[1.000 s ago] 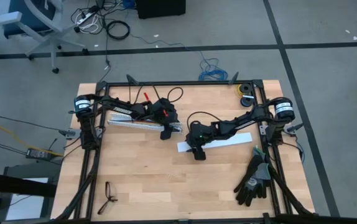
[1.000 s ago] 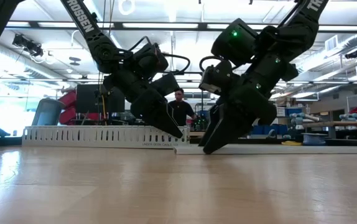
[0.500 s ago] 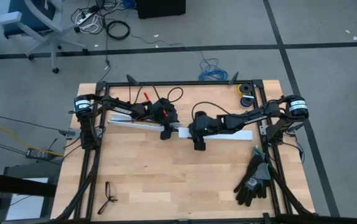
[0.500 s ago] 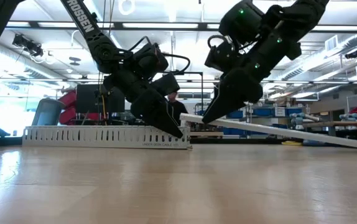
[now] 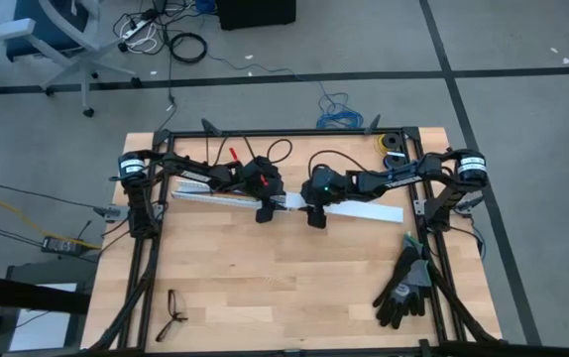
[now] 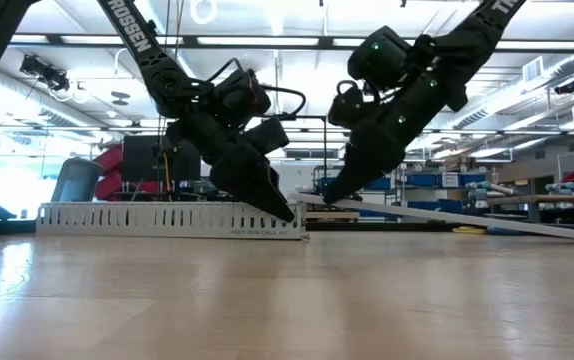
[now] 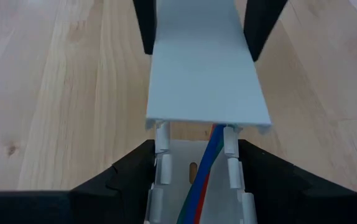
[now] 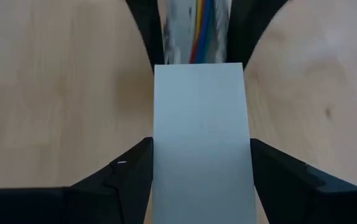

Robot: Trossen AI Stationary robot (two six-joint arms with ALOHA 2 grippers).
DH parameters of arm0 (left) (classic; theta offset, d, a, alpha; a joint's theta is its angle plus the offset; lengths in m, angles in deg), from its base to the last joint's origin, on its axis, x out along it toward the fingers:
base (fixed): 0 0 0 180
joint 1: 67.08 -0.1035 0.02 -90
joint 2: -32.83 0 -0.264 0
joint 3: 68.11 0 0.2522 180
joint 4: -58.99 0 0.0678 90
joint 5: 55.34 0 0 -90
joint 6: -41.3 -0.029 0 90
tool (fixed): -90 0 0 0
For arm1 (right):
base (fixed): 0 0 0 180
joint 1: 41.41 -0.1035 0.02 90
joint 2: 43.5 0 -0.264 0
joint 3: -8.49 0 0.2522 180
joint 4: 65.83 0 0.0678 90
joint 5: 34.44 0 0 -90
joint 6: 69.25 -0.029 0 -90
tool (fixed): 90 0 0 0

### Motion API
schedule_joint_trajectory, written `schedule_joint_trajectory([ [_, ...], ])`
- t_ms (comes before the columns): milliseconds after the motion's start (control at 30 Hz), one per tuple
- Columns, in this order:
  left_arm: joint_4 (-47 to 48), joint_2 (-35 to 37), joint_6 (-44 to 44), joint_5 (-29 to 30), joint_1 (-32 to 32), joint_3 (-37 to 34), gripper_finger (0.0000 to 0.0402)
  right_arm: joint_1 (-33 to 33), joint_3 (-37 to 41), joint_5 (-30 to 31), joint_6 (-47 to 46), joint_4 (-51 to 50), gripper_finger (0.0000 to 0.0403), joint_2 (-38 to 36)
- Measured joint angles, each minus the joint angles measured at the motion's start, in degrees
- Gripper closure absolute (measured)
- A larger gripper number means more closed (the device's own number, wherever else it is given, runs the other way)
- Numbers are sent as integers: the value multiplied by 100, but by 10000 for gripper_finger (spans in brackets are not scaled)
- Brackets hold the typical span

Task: Ziptie cables
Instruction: Close the white cable duct with the white cable duct cover

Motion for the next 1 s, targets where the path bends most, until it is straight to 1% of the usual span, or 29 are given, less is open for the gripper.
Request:
schedule_joint_trajectory([
  [233, -75, 0, 0, 14, 2, -2, 177, 13, -4, -82, 32, 154, 164, 132],
  [367, -80, 0, 0, 15, 0, -4, 177, 18, -4, 51, 56, 183, 163, 132],
  [700, -79, -2, 15, 15, -2, -4, 177, 119, -4, 54, -120, 96, 159, 130],
  [867, -79, 0, 15, 13, 0, -2, 177, 126, -4, -111, -99, 124, 156, 129],
  [1000, -83, 0, 114, 9, 0, -2, 177, 133, -4, -123, -75, 126, 156, 127],
])
